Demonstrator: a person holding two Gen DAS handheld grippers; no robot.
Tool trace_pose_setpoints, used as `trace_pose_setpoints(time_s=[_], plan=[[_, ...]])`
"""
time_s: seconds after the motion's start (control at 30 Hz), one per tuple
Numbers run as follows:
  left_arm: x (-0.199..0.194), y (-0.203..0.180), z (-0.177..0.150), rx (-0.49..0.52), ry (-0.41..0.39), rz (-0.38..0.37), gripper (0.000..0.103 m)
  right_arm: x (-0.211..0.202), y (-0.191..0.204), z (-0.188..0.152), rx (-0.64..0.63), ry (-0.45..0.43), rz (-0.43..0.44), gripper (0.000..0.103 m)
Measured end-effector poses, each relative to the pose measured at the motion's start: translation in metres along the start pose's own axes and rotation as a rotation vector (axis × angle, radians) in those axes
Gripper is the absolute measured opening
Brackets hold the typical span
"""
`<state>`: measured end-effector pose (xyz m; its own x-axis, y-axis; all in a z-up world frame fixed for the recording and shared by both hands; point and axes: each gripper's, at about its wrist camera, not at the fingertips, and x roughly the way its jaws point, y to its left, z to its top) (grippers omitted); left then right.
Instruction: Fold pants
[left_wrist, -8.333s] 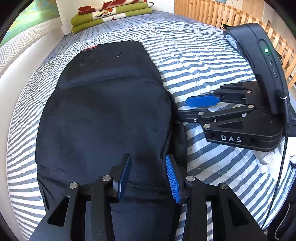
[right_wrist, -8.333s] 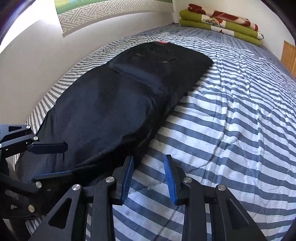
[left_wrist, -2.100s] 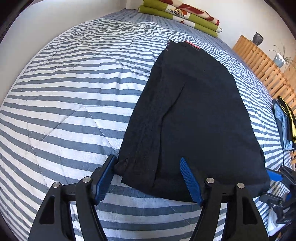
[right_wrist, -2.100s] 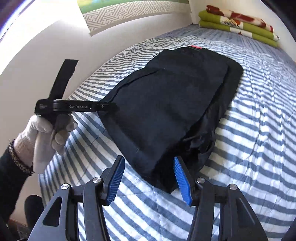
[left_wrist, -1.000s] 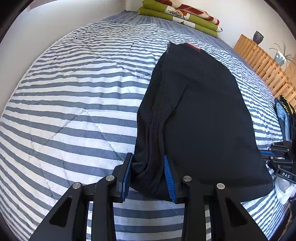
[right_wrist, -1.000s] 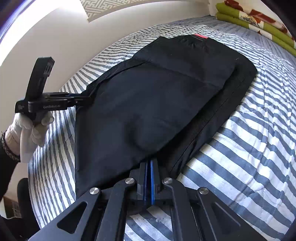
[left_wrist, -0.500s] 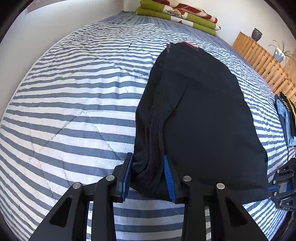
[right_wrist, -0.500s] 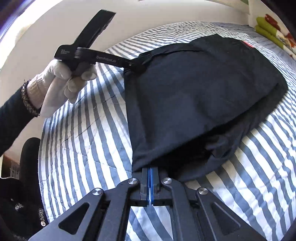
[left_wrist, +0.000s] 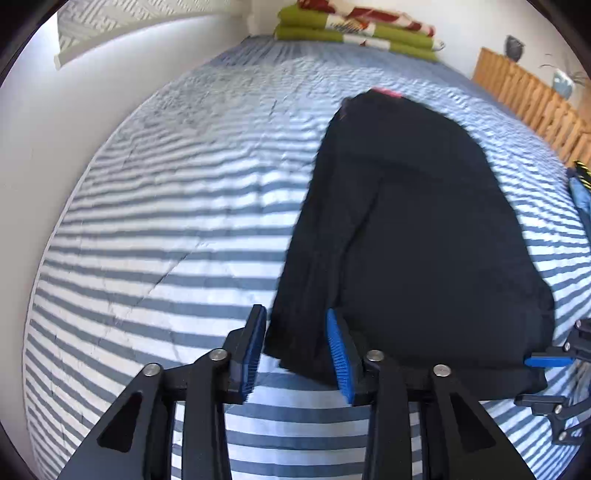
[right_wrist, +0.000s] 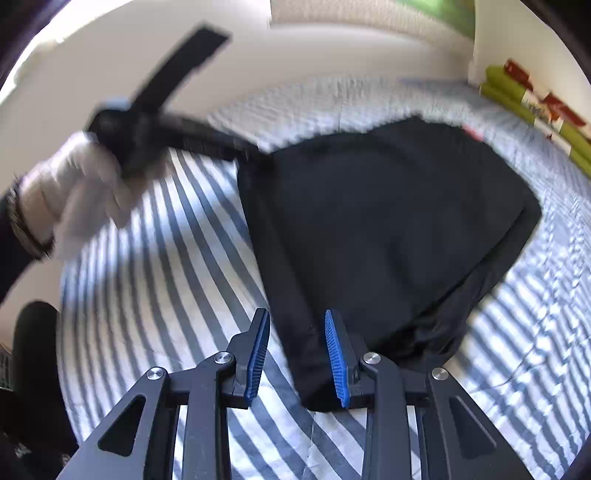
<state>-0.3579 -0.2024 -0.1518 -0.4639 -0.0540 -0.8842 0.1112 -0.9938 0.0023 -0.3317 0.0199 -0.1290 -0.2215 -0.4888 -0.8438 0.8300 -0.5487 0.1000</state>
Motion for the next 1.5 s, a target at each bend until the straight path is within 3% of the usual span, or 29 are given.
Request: trace_pose_setpoints(time_s=[0.13,0.2,0.27,0.4,0.47,0.57,0.67,0.8,0.97,1.1,1.17,1.33,1.5], plan=[[-0.023,0.010,-0.007,-0.013,-0.047,0.008,0.045,-0.011,0.005,-0.008,-0.046,0.025,-0.047,0.033],[-0.033,0.011,-0.011,-0.009,-0.052,-0.001,0.045,-0.028,0.014,-0.009,-0.089,-0.026,-0.047,0.054],[-0.040,0.011,-0.014,-0.007,-0.047,-0.022,0.045,-0.029,0.028,-0.006,-0.167,-0.049,-0.100,0.062],[-0.051,0.005,-0.020,0.021,-0.047,-0.037,0.045,-0.001,0.050,0.003,-0.269,0.002,-0.166,0.062],[-0.054,0.006,-0.023,0.006,-0.041,-0.062,0.045,0.016,0.059,0.004,-0.338,0.035,-0.267,0.061],[-0.054,0.008,-0.034,-0.052,-0.001,-0.162,0.045,0.030,0.064,0.011,-0.378,0.039,-0.319,0.059],[-0.049,-0.001,-0.043,-0.073,0.032,-0.211,0.046,0.034,0.061,0.016,-0.374,0.076,-0.346,0.022],[-0.037,-0.008,-0.045,-0.178,0.049,-0.311,0.055,0.024,0.060,0.015,-0.362,0.050,-0.340,0.007],[-0.012,0.001,-0.031,-0.347,0.071,-0.325,0.060,0.010,0.055,0.013,-0.335,0.006,-0.332,0.005],[-0.001,0.007,-0.030,-0.428,0.075,-0.298,0.028,0.011,0.057,0.013,-0.337,-0.007,-0.337,0.004],[-0.007,0.006,-0.032,-0.419,0.054,-0.290,0.021,0.011,0.058,0.012,-0.340,-0.012,-0.343,0.004],[-0.043,-0.009,-0.045,-0.344,0.008,-0.259,0.015,-0.008,0.071,0.004,-0.330,-0.031,-0.334,0.004],[-0.100,-0.035,-0.083,-0.269,-0.016,-0.228,0.011,-0.035,0.092,-0.016,-0.344,-0.032,-0.313,0.004]])
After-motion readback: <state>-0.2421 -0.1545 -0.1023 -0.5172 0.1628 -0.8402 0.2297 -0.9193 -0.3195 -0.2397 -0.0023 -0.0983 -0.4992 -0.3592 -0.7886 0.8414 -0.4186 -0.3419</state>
